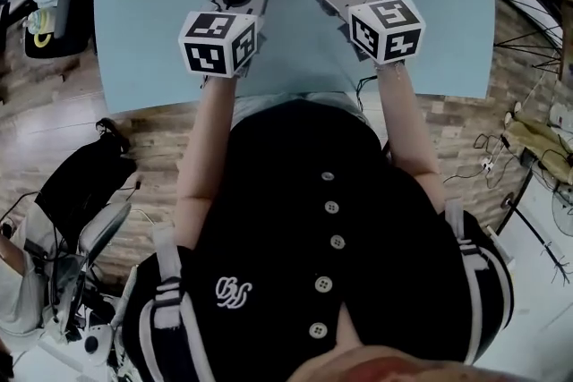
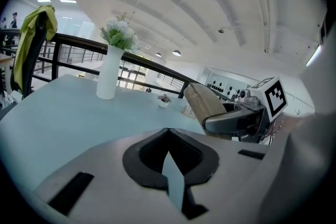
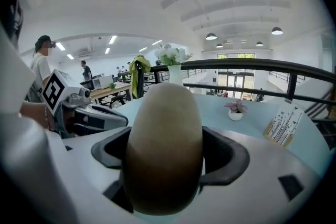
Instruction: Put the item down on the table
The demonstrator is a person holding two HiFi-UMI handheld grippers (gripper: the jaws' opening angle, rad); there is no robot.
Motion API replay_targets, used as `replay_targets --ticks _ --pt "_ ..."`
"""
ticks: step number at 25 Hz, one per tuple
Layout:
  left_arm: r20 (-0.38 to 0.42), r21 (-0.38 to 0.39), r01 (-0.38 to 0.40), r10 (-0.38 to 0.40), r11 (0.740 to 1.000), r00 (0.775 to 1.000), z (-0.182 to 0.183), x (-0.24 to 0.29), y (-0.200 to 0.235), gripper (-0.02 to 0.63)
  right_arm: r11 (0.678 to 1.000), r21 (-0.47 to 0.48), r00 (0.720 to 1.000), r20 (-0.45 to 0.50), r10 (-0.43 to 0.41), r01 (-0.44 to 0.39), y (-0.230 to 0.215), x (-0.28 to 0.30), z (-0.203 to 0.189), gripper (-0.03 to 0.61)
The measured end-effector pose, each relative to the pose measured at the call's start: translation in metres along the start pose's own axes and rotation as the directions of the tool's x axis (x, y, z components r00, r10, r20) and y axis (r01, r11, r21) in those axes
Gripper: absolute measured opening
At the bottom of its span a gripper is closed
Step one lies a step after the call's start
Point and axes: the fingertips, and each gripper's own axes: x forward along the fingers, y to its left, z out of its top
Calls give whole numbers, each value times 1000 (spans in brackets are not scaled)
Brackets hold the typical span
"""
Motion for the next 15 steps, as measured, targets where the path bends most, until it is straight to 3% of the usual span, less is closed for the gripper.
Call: replay_targets --ticks 4,15 --pt "-6 -31 -28 27 999 1000 -7 3 9 8 998 -54 998 -43 35 -38 -5 8 -9 414" --pt "-64 -74 -55 51 996 997 -36 15 10 9 995 -36 987 -134 91 -96 -26 42 -38 413"
